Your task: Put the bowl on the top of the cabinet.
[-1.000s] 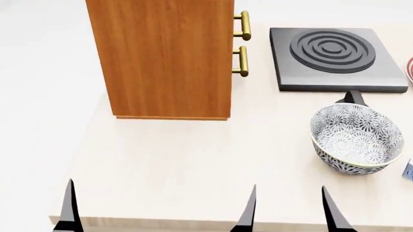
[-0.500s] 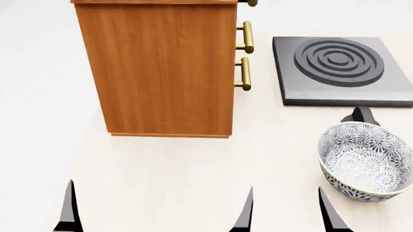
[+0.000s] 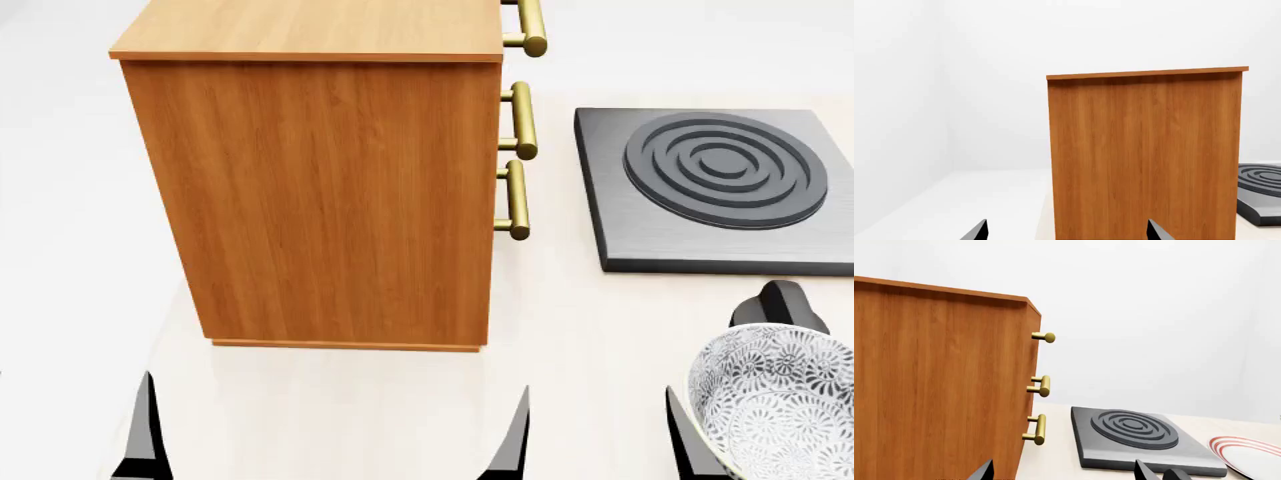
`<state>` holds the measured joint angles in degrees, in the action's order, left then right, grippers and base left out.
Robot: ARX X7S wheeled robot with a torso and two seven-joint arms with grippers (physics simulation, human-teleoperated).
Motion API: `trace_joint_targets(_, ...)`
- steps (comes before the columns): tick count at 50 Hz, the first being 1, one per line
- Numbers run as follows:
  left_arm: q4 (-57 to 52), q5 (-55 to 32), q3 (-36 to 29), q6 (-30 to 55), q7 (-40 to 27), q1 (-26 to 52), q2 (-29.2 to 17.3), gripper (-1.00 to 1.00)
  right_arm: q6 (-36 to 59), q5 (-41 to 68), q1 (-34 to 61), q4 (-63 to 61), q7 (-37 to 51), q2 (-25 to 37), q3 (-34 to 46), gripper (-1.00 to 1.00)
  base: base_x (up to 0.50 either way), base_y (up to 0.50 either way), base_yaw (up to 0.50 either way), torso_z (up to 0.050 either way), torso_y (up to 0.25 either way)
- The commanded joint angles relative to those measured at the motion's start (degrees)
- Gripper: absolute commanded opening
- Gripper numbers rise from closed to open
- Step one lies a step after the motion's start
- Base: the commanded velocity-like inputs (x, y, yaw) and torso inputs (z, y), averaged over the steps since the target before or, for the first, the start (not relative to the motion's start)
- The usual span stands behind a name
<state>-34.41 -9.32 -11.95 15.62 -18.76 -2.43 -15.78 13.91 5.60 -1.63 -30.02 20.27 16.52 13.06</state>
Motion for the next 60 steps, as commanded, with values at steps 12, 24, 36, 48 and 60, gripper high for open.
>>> trace_joint_targets(12, 0.31, -0.14, -0.78, -0.34, -0.74, 0.20, -0.56, 1.00, 1.39, -0.65, 0.18, -0.68, 0.77, 0.63, 0.77, 1.00, 0.21, 0.00, 0.00, 0.000, 0.000)
trace_joint_targets(24, -0.29, -0.33, -1.03, 0.07, -1.21, 0.28, -0.95, 1.00, 0.63, -0.75, 0.06, -0.63, 1.31, 0.76, 0.77, 1.00, 0.50, 0.01, 0.00, 0.000, 0.000)
trace_joint_targets(36, -0.22, -0.50, -1.27, -0.20, -1.57, 0.22, -1.20, 1.00, 0.45, -0.84, 0.11, -0.30, 1.70, 0.91, 0.99, 1.00, 0.22, 0.00, 0.00, 0.000, 0.001)
trace_joint_targets(48, 0.17, -0.64, -1.48, -0.44, -1.82, 0.32, -1.39, 1.00, 1.38, -0.31, 0.38, -0.13, 1.98, 0.96, 0.98, 1.00, 0.00, 0.00, 0.00, 0.000, 0.000)
trace_joint_targets(60, 0.48, -0.83, -1.58, -0.60, -2.06, 0.37, -1.60, 1.00, 0.89, -3.35, -0.11, -0.03, 4.39, 0.98, 1.38, 1.00, 0.05, 0.00, 0.00, 0.000, 0.000)
